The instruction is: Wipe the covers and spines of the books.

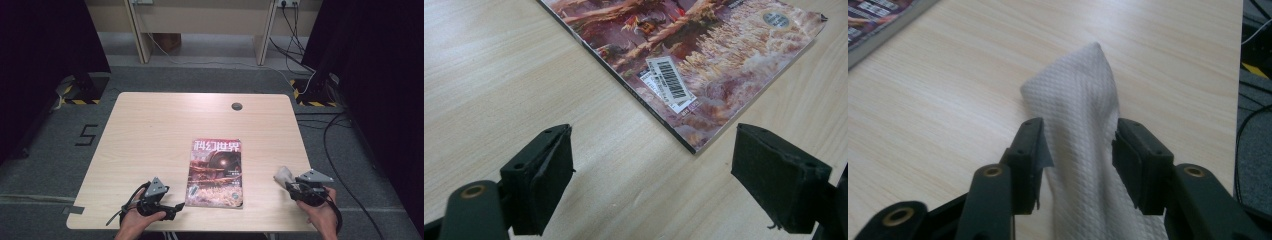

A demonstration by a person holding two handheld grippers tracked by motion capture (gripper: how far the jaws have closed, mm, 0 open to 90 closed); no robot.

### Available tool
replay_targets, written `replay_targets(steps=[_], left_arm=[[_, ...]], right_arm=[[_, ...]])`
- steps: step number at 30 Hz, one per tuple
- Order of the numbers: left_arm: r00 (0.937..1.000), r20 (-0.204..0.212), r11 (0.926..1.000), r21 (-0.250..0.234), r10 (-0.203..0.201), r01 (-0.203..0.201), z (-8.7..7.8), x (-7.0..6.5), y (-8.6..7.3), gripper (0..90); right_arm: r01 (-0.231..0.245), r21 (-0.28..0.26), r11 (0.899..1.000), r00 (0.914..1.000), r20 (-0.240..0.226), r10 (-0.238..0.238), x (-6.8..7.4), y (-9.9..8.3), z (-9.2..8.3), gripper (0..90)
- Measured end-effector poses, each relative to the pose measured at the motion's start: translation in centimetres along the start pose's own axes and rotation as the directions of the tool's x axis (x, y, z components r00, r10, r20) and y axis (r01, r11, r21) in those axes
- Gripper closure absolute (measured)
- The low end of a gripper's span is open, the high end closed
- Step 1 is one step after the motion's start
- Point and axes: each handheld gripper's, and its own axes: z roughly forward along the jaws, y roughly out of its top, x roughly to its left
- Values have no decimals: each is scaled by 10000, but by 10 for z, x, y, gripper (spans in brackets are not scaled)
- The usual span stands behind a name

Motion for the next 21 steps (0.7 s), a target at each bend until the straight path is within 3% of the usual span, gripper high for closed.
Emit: replay_targets(steps=[5, 9, 14, 18, 21], left_arm=[[9998, 49, 9998, 62, 192, -192, -1, -4, -1, 163], [9999, -25, 9998, 97, 159, -159, -2, -4, -2, 163], [9998, -100, 9998, 105, 146, -145, -1, -3, -2, 163], [9998, -165, 9999, 76, 75, -74, 0, -3, -1, 164], [9997, -192, 9999, -9, -153, 152, 6, -1, 1, 168]], right_arm=[[-163, 273, 9995, 9998, -132, 166, -6, -3, 5, 569], [21, 599, 9982, 9997, -240, -7, -4, -4, 11, 578], [414, 589, 9974, 9991, -148, -406, -4, -2, 11, 733], [308, 201, 9993, 9995, -71, -307, -1, 3, 8, 770], [513, -366, 9980, 9987, -48, -515, 8, 14, 4, 772]])
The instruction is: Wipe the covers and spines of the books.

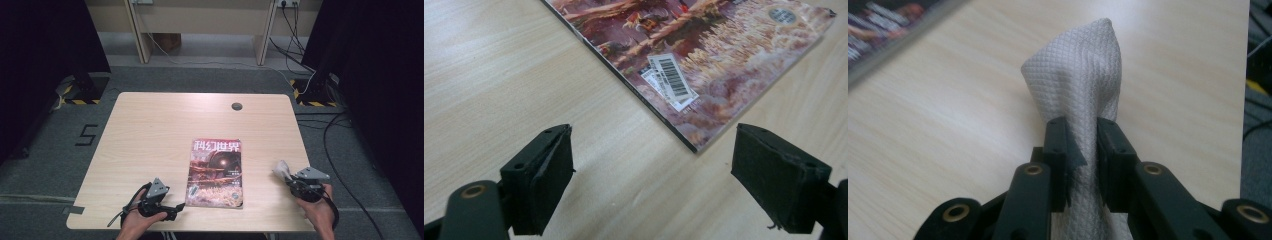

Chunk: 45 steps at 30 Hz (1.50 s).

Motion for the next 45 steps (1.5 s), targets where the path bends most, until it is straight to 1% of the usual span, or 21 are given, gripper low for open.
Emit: replay_targets(steps=[2, 5, 8, 9, 10, 15, 17, 20, 22, 24, 26, 28, 29, 31, 33, 36, 37, 38, 40, 43, 45], left_arm=[[10000, 27, 10000, -27, -40, 40, 5, 0, 4, 185], [9996, 190, 9998, -48, 209, -208, 11, -3, 7, 247], [9995, 142, 9996, -13, 280, -280, 20, -5, 11, 247], [9994, 150, 9995, -2, 326, -326, 22, -5, 12, 260], [9993, 97, 9994, 7, 356, -356, 25, -6, 13, 265], [9988, 62, 9987, 159, 487, -488, 36, -9, 17, 271], [9988, 64, 9986, 195, 489, -490, 37, -9, 17, 271], [9990, -17, 9989, 143, 452, -452, 37, -9, 16, 258], [9990, -30, 9988, 182, 453, -453, 37, -8, 16, 250], [9989, -78, 9988, 175, 458, -456, 36, -9, 16, 249], [9990, -87, 9988, 181, 449, -447, 36, -9, 15, 249], [9992, -59, 9990, 201, 398, -397, 36, -8, 15, 249], [9993, -55, 9992, 202, 360, -359, 36, -8, 15, 249], [9993, -49, 9991, 222, 364, -362, 36, -8, 15, 249], [9993, -22, 9990, 262, 369, -368, 36, -8, 16, 249], [9992, -48, 9989, 253, 394, -392, 36, -8, 16, 245], [9991, -52, 9988, 255, 409, -408, 36, -8, 16, 244], [9992, -77, 9988, 280, 404, -402, 36, -8, 16, 243], [9991, -146, 9988, 281, 393, -389, 37, -8, 16, 210], [9994, -137, 9991, 274, 316, -312, 37, -8, 15, 200], [9994, -154, 9991, 296, 324, -319, 37, -7, 16, 197]], right_arm=[[192, -249, 9995, 9997, -171, -196, 8, 10, 1, 772], [692, -398, 9968, 9964, -462, -710, 23, 26, 9, 772], [881, -516, 9948, 9927, -781, -919, 37, 42, 18, 772], [1110, -563, 9922, 9904, -765, -1151, 42, 48, 22, 772], [1145, -551, 9919, 9895, -817, -1188, 47, 53, 24, 772], [1852, -608, 9808, 9732, -1274, -1916, 79, 83, 49, 771], [2193, -553, 9741, 9631, -1471, -2252, 92, 92, 62, 770], [2463, -441, 9682, 9531, -1702, -2502, 110, 103, 81, 768], [2519, -337, 9672, 9495, -1845, -2537, 120, 107, 93, 765], [2555, -150, 9667, 9486, -1893, -2537, 126, 109, 102, 764], [2652, 27, 9642, 9491, -1771, -2605, 127, 110, 112, 766], [2442, -18, 9697, 9564, -1647, -2412, 123, 111, 119, 766], [2411, 38, 9705, 9586, -1568, -2376, 119, 112, 120, 766], [2255, 172, 9741, 9667, -1282, -2215, 112, 115, 124, 766], [1978, 209, 9800, 9757, -1006, -1948, 101, 119, 130, 766], [1654, 331, 9857, 9848, -588, -1633, 88, 125, 138, 767], [1506, 433, 9876, 9882, -330, -1493, 83, 128, 142, 767], [1464, 454, 9882, 9892, -122, -1460, 79, 130, 145, 768], [1189, 500, 9916, 9929, -79, -1187, 73, 134, 150, 769], [1514, 758, 9856, 9883, 55, -1522, 74, 140, 153, 769], [1528, 809, 9849, 9878, 173, -1546, 74, 143, 155, 769]])
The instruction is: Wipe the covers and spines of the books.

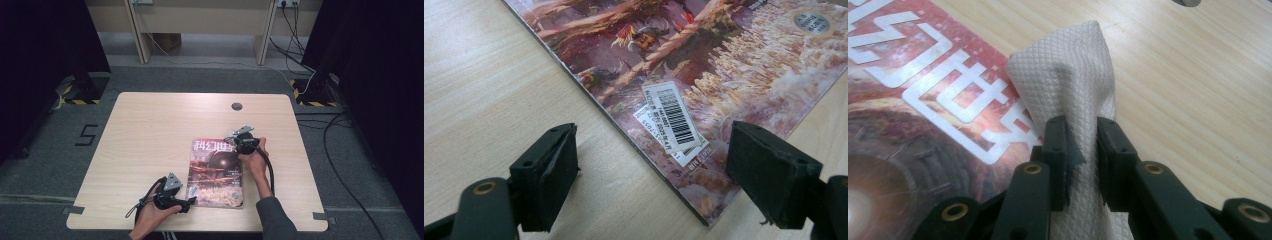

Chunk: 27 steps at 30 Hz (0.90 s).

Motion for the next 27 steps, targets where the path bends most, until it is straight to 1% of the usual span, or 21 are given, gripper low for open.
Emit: replay_targets(steps=[3, 4, 5, 6, 7, 8, 9, 10, 11, 13, 14, 15, 17, 19, 21, 23, 24, 25, 26, 27], left_arm=[[10000, -32, 10000, -10, -2, 2, 0, 0, 0, 191], [10000, -31, 10000, -13, 5, -5, 0, 0, 0, 192], [10000, -47, 10000, -18, -8, 8, 0, 0, 0, 191], [10000, -72, 10000, 15, -10, 10, 0, 0, 0, 185], [10000, -74, 10000, 29, -26, 27, 0, 0, 0, 178], [10000, -83, 10000, 21, -21, 21, 0, 0, 0, 177], [10000, -97, 10000, -3, -11, 11, 0, 0, 0, 177], [10000, -94, 10000, 9, -4, 4, 0, 0, 0, 177], [10000, -93, 10000, 37, -1, 1, 0, 0, 0, 177], [9999, -108, 10000, 39, -14, 14, 0, 0, 0, 175], [9999, -133, 10000, 13, -18, 18, 0, -1, 0, 175], [9999, -145, 10000, -1, 2, -2, 0, -1, 0, 176], [9999, -114, 10000, -11, -29, 28, 0, 0, 0, 176], [9999, -120, 10000, -9, -36, 36, 0, 0, 0, 175], [9999, -144, 10000, -12, -6, 5, 0, -1, 0, 176], [9999, -120, 10000, -2, -35, 35, 0, 0, 0, 175], [9999, -120, 10000, 17, -33, 33, 0, 0, 0, 174], [9999, -124, 10000, 25, -35, 36, 0, 0, 0, 173], [9999, -129, 10000, 1, -31, 31, 0, 0, 0, 172], [9999, -125, 10000, 6, -33, 33, 0, 0, 0, 172]], right_arm=[[-44, 70, 10000, 9999, 91, 44, 0, 3, 2, 772], [38, 118, 9999, 9999, 162, -40, 1, 4, 2, 773], [233, 151, 9996, 9994, 260, -237, 4, 5, 2, 775], [413, 89, 9991, 9989, 239, -415, 6, 5, 2, 776], [492, 57, 9988, 9986, 189, -493, 9, 5, 2, 776], [592, -6, 9982, 9982, 50, -592, 13, 5, 1, 776], [637, -37, 9980, 9979, -63, -638, 15, 6, 1, 776], [796, -77, 9968, 9967, -158, -798, 17, 6, 0, 776], [824, -68, 9966, 9965, -155, -825, 17, 6, 0, 776], [265, -100, 9996, 9993, -259, -267, 12, 5, 2, 776], [42, -96, 9999, 9999, -160, -43, 7, 5, 3, 776], [-113, -86, 9999, 9999, -30, 113, 3, 5, 4, 777], [-391, -105, 9992, 9992, 2, 391, -1, 5, 6, 777], [-313, -99, 9995, 9993, 207, 315, -1, 6, 7, 777], [-196, 0, 9998, 9994, 286, 196, 0, 8, 8, 778], [49, 84, 10000, 9991, 420, -53, 3, 9, 7, 778], [121, 88, 9999, 9992, 378, -124, 6, 10, 6, 779], [183, 41, 9998, 9997, 159, -184, 10, 10, 5, 779], [334, -36, 9994, 9994, -64, -334, 15, 10, 4, 779], [575, -108, 9983, 9982, -175, -577, 20, 11, 3, 779]])
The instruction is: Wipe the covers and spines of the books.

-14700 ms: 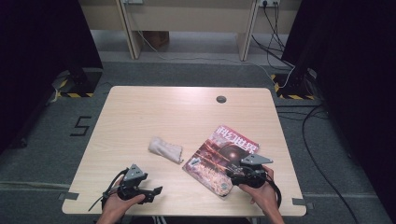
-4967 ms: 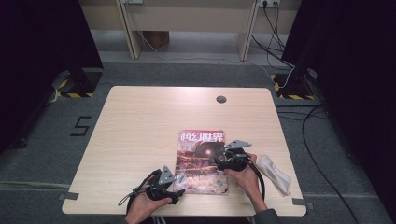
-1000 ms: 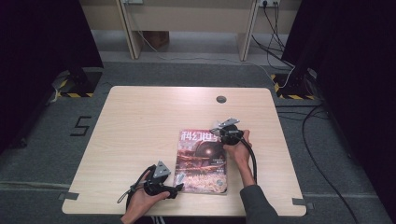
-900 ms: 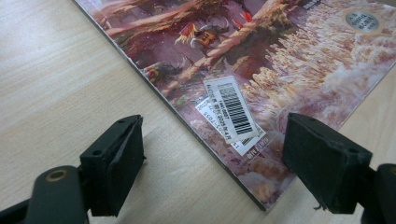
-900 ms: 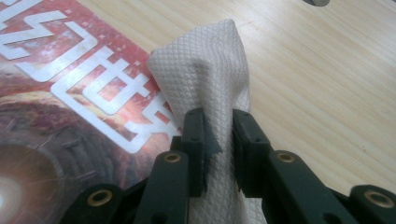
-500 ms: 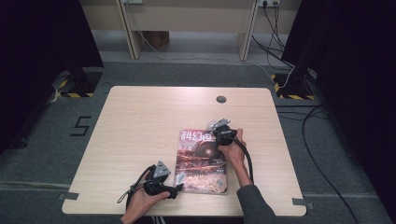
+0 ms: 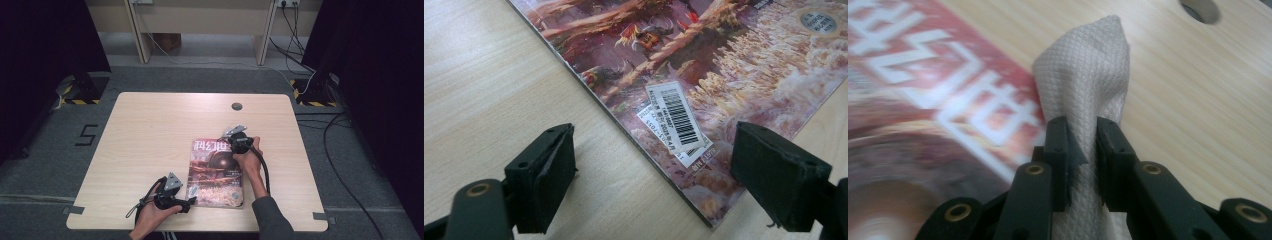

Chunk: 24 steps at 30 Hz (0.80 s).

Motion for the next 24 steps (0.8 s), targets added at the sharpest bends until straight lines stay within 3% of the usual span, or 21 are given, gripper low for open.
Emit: replay_targets(steps=[4, 6, 10, 11, 14, 19, 24], left_arm=[[10000, -33, 10000, 28, -9, 10, 0, 0, 0, 168], [10000, -44, 10000, 0, 6, -6, 0, -1, 0, 169], [10000, -33, 10000, -16, -22, 22, 0, 0, 0, 170], [10000, -36, 10000, -16, -20, 20, 0, 0, 0, 172], [10000, -26, 10000, -16, -26, 26, 0, 0, 0, 172], [10000, -63, 10000, -12, -22, 22, 0, -1, -1, 173], [10000, -63, 10000, -22, -19, 19, 0, -1, -1, 173]], right_arm=[[228, -399, 9989, 9979, -596, -251, 18, 5, 2, 779], [306, -313, 9990, 9981, -524, -322, 20, 8, 3, 778], [19, -235, 9997, 9999, -160, -23, 11, 9, 7, 777], [-444, -172, 9989, 9987, -243, 439, 11, 9, 7, 777], [48, -199, 9998, 10000, -11, -48, 17, 11, 8, 778], [343, -576, 9978, 9971, -658, -380, 38, 20, 10, 779], [752, -732, 9945, 9874, -1336, -845, 63, 30, 10, 777]])
